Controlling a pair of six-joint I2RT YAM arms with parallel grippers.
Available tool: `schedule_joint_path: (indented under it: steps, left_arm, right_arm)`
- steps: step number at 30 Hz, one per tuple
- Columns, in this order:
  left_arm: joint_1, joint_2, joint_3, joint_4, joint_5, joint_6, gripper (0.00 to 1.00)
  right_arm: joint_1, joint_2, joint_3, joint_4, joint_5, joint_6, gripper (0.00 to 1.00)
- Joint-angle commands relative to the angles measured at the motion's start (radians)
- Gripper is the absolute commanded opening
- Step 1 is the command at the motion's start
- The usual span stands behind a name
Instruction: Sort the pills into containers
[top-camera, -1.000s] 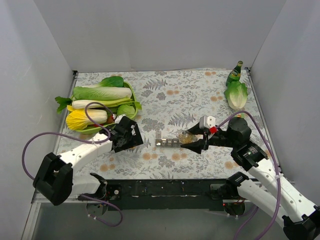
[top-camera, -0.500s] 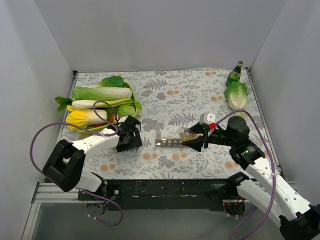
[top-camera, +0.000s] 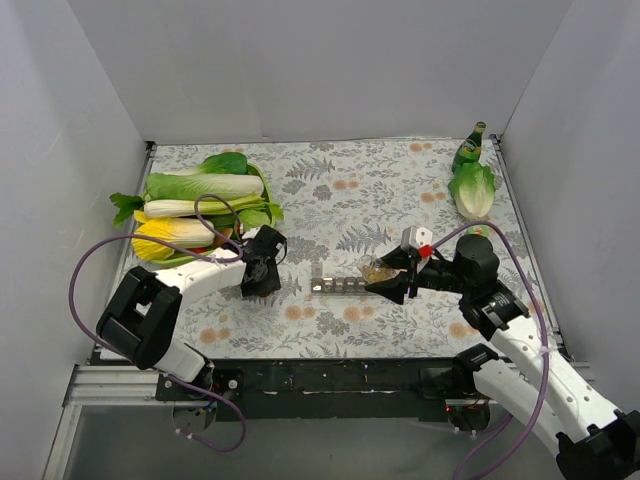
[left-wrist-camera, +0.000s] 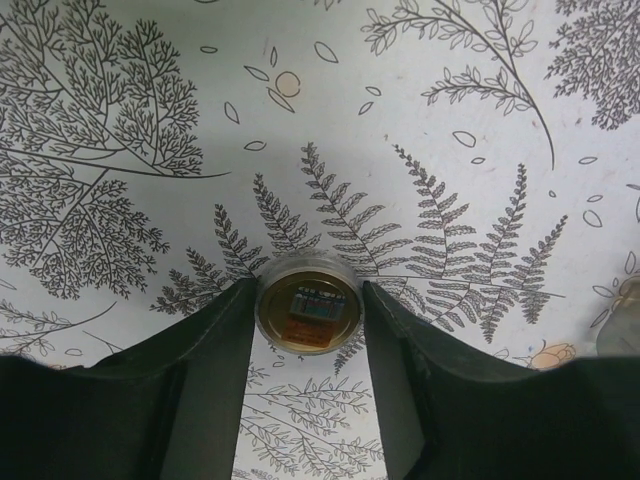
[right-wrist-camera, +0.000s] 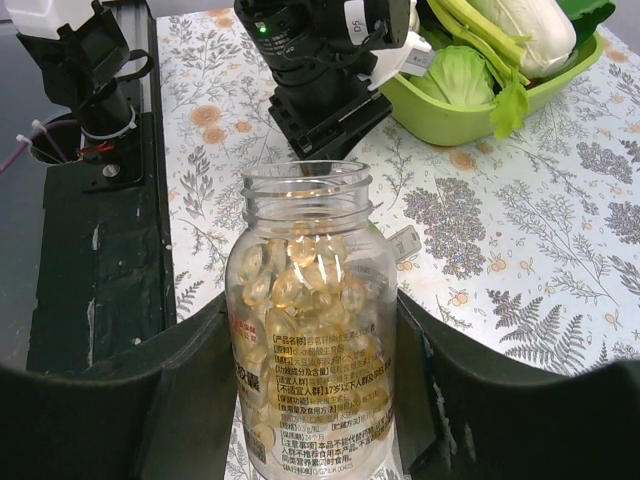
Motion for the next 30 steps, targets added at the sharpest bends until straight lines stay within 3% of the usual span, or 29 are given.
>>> schedule_joint_path:
  steps: [1, 8, 13, 19, 22, 30]
  left_arm:
    - [0.002, -0.007, 0.03, -0.014, 0.001, 0.024, 0.4]
    - [0.002, -0.126, 0.05, -0.018, 0.138, 0.097, 0.25]
    - [0.001, -0.302, 0.071, 0.095, 0.52, 0.124, 0.22]
    - [-0.009, -0.354, 0.053, 0.412, 0.905, -0.112, 0.21]
    - [-0.027, -0.346, 0.042, 0.552, 0.962, -0.218, 0.21]
    - [-0.108, -0.245, 0.071, 0.689, 0.961, -0.297, 0.21]
  right_arm:
    - [-0.01, -0.018, -0.012, 0.049, -0.022, 0.009, 0.14]
    - [-0.009, -0.027, -0.037, 0.023, -0.051, -0.043, 0.14]
    - [-0.009, -0.027, -0.057, -0.017, -0.104, -0.166, 0.14]
    - [-0.004, 0.007, -0.049, -0.124, -0.102, -0.289, 0.14]
    - [0.004, 0.041, -0.021, -0.161, -0.033, -0.323, 0.14]
    - [0.013, 0.103, 0.029, -0.175, 0.073, -0.326, 0.13]
